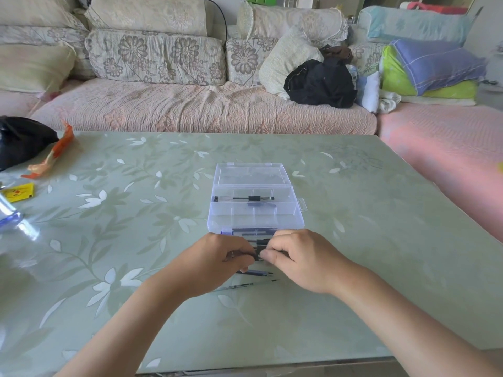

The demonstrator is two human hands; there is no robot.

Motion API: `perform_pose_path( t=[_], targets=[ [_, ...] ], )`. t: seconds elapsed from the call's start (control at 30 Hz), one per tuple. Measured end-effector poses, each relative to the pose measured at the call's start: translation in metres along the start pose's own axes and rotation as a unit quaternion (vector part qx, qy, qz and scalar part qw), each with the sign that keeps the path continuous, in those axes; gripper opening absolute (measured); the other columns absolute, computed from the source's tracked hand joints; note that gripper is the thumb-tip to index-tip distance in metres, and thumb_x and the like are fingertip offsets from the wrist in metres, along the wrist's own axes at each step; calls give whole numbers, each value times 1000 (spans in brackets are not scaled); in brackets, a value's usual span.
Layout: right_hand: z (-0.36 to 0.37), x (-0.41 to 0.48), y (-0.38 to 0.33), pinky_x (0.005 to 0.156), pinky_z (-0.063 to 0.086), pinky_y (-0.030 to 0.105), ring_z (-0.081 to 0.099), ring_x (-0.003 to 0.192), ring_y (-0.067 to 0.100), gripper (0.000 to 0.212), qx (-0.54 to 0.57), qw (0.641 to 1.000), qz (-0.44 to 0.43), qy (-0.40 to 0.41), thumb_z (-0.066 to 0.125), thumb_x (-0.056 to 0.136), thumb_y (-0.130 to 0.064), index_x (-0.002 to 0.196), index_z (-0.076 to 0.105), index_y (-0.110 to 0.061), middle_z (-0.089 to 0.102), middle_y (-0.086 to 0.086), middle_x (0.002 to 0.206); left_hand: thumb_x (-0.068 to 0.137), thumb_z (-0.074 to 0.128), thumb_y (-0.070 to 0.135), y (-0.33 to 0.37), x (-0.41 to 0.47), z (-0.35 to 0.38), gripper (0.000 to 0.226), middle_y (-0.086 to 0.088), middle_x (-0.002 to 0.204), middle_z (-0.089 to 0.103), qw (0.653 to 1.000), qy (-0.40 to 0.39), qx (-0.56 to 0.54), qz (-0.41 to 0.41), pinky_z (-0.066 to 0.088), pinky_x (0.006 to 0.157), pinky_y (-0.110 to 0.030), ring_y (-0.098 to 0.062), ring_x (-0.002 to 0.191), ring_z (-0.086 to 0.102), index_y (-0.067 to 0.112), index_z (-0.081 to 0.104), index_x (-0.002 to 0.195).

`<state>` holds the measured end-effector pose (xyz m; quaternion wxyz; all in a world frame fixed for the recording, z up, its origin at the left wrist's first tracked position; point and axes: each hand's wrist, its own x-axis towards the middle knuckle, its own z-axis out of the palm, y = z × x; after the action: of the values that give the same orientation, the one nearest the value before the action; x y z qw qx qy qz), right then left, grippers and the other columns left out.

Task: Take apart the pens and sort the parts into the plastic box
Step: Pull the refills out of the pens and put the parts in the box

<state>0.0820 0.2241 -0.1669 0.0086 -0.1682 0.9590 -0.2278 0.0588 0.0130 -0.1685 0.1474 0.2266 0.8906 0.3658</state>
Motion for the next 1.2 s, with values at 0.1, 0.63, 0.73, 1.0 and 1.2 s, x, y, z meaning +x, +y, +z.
perform_pose_path(
  t=[0.1,0.63,0.73,1.0,1.2],
  targets=[
    [-1,-1,-1,67,44,23,53,75,2,21,8,1000,9,0,56,88,-52,89,63,-32,59,-16,86,93,58,32,-1,1,0,13,16,81,70,1000,3,-3,0,55,78,-28,-2,80,67,37,70,91],
    [-4,-3,0,61,34,17,49,70,-3,15,6,1000,8,8,56,91,-42,83,59,-30,58,-17,81,89,65,32,-1,4,2,7,9,81,71,1000,25,3,18,54,78,-36,-12,77,66,34,71,92],
    [-3,-3,1,58,33,19,48,65,-2,32,3,1000,6,-7,47,97,-41,67,53,-30,52,-16,70,89,66,31,-2,4,4,6,10,82,70,999,25,5,28,53,79,-35,-11,78,65,34,71,90],
    [-3,-2,1,65,40,21,51,73,3,13,12,1000,1,7,56,91,-41,86,58,-29,59,-15,84,90,65,29,-4,5,5,9,15,79,68,999,36,2,20,52,74,-26,-7,75,64,37,70,89],
    [-2,-1,1,61,34,20,48,68,-1,13,8,1000,-2,-8,53,93,-42,88,60,-31,56,-15,79,90,65,27,-5,5,5,11,17,79,69,999,38,8,23,48,67,-15,-5,74,63,36,71,88]
  ],
)
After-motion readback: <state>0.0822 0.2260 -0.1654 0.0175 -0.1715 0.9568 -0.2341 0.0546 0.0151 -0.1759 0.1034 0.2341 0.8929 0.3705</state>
